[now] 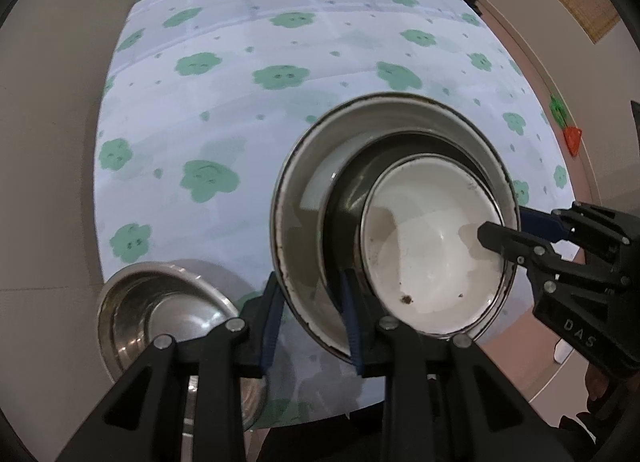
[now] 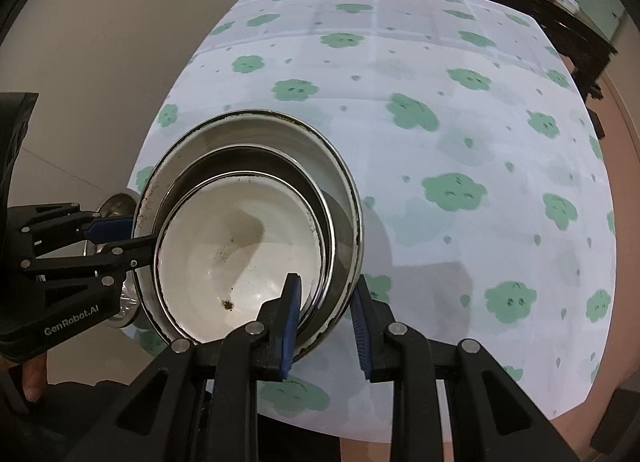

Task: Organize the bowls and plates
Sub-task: 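Lift the whole bowl stack with both grippers and carry it along the table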

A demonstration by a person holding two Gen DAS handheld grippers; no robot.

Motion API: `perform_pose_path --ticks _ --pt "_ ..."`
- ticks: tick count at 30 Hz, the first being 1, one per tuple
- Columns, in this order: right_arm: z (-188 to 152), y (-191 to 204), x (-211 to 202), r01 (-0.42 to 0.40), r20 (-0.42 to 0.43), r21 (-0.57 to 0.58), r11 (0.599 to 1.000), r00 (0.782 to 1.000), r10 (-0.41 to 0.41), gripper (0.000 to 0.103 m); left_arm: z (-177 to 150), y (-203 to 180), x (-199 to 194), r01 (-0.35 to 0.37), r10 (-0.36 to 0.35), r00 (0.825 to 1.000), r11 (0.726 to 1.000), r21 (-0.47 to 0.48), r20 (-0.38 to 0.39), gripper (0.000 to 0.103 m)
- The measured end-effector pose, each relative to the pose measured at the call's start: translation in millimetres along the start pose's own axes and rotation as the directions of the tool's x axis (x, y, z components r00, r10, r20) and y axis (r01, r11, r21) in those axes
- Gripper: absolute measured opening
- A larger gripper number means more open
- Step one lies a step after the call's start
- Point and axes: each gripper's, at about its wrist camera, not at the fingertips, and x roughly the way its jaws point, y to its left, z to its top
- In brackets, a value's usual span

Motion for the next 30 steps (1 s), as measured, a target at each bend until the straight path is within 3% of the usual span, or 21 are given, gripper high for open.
perform_pose_path --ticks 30 --pt "33 118 16 -0.048 -0.038 -0.21 0.976 0.998 0.041 0.027 -44 109 -35 -0.03 0.04 0.998 0.98 -0.197 0.046 0.026"
